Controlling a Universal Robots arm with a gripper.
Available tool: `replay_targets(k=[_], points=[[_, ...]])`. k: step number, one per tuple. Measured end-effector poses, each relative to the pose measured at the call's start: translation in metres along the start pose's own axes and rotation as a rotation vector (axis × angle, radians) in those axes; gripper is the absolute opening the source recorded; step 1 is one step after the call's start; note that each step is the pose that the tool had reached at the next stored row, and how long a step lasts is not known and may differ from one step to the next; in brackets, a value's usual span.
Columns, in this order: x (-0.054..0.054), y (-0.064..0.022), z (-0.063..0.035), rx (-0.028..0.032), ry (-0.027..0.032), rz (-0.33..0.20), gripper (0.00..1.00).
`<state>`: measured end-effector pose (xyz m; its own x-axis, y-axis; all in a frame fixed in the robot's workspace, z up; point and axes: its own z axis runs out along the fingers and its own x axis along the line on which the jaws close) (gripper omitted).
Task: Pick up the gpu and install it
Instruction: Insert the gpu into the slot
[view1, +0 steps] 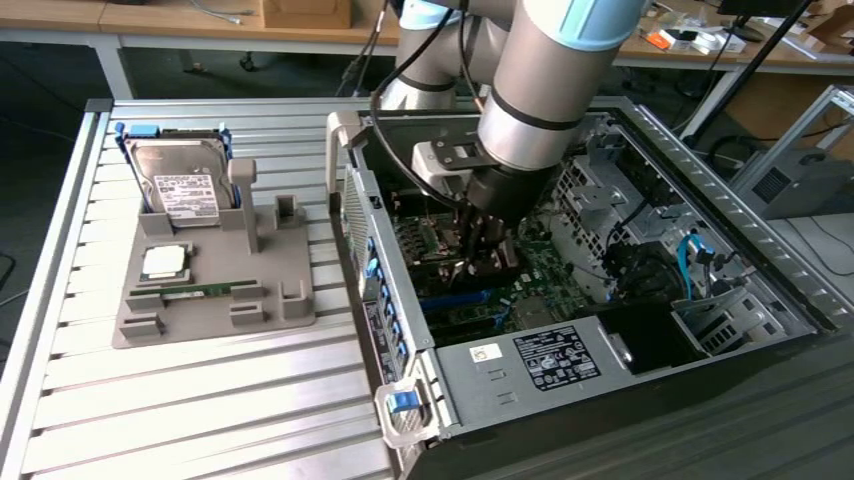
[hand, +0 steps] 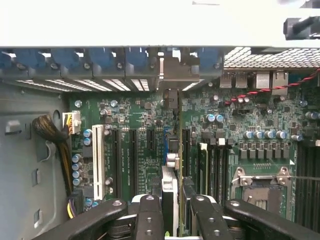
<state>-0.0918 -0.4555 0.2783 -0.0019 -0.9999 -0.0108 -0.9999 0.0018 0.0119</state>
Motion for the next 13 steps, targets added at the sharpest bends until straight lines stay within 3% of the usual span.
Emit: replay_targets(k=[3,13], points=[[0.0000,0.0026,0.0009,0.0000,0.0069,0.000,0.27],[0.0001,0.0051,0.0040,0.0000,0.0070,0.000,0.27]])
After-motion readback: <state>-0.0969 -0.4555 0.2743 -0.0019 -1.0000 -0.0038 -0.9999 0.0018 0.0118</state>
